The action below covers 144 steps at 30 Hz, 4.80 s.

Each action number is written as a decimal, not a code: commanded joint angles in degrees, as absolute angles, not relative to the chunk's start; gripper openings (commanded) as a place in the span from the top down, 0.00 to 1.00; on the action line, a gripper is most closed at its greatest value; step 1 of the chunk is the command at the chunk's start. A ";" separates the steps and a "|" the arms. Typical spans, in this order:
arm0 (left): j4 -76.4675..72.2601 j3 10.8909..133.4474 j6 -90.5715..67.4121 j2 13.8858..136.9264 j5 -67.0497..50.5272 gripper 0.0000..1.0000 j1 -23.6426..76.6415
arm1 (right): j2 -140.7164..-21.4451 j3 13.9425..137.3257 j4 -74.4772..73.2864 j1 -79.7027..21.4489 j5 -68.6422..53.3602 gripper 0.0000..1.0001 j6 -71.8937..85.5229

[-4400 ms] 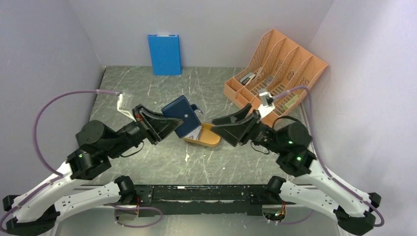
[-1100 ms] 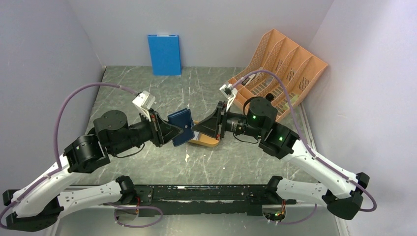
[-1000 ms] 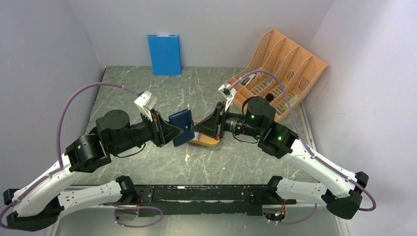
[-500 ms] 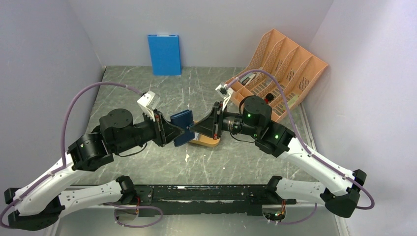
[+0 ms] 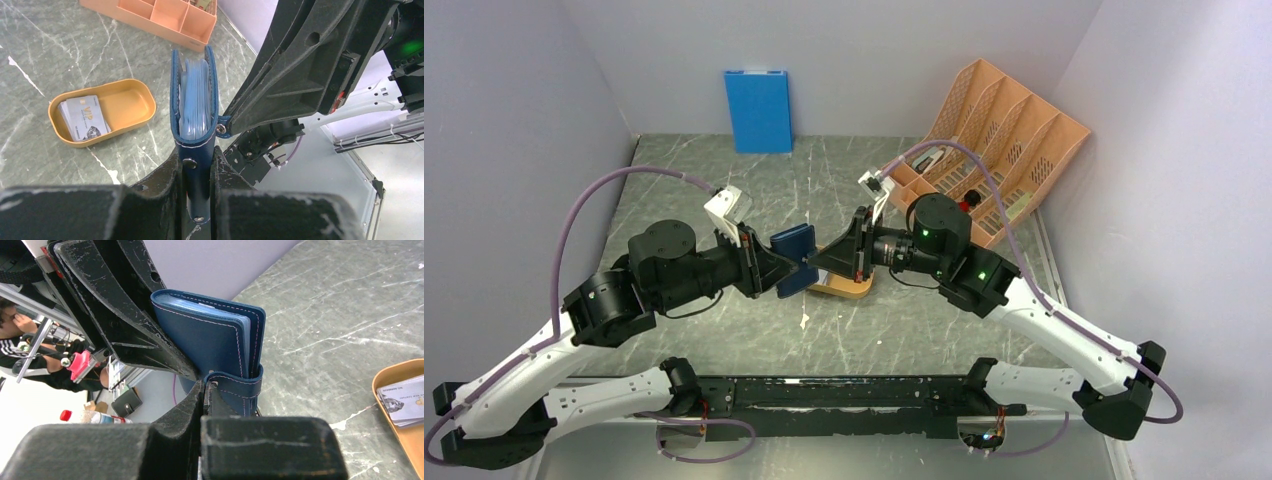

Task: Put the credit cards into the card holder
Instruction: Close the card holder.

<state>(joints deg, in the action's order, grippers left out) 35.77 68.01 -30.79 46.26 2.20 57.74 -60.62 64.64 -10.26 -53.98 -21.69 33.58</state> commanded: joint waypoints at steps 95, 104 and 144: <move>29.47 68.45 -33.02 50.37 -8.07 0.95 57.84 | -67.85 66.17 -1.90 -57.54 -15.63 1.00 41.09; 25.33 68.13 -34.76 50.05 -12.53 0.95 57.91 | -71.22 67.42 -2.42 -58.79 -15.15 1.00 41.37; 8.14 45.07 -40.14 25.97 -10.13 0.95 57.89 | -42.46 44.78 4.80 -59.90 -21.44 0.16 39.09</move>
